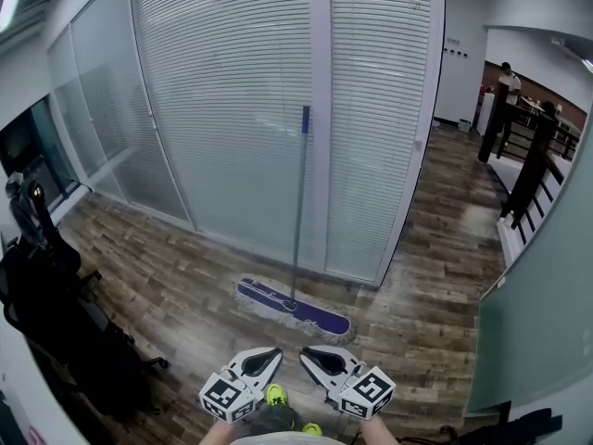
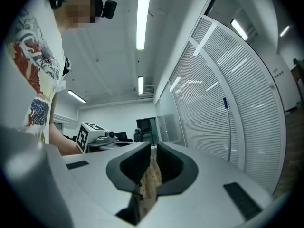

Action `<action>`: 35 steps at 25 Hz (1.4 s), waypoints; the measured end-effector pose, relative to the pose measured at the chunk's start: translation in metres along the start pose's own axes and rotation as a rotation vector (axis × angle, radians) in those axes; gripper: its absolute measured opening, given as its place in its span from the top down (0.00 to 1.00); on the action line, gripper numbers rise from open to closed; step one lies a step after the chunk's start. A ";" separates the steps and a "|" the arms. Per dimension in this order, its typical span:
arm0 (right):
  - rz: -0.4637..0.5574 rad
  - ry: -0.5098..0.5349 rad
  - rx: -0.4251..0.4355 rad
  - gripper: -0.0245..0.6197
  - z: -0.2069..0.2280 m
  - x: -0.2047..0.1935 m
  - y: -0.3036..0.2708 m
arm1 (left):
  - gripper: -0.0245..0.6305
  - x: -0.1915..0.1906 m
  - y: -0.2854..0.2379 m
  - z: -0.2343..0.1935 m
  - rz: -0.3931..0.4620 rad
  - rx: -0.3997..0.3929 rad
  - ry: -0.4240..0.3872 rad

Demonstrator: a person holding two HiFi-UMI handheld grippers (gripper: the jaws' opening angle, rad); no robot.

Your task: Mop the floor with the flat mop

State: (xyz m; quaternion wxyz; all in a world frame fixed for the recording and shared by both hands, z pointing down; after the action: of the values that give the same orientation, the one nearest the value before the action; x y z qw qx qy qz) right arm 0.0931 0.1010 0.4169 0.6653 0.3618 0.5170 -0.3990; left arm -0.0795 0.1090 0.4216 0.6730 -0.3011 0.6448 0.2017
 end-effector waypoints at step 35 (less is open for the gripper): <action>-0.078 0.076 -0.140 0.89 0.293 0.059 -0.266 | 0.94 0.040 -0.229 -0.337 0.040 -0.152 0.000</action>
State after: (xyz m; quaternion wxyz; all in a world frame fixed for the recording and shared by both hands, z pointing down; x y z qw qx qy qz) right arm -0.0216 -0.2822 0.4004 0.6528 0.3089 0.5823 -0.3734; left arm -0.1765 -0.2893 0.4200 0.6441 -0.3384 0.6334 0.2635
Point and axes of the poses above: the fingertips, and each gripper's own axes: y backward along the fingers, z to its right, x out of its top, the point moved 8 cm from there along y, backward along the fingers, and after that the axes turned 6 degrees about x, right-handed, at the moved point
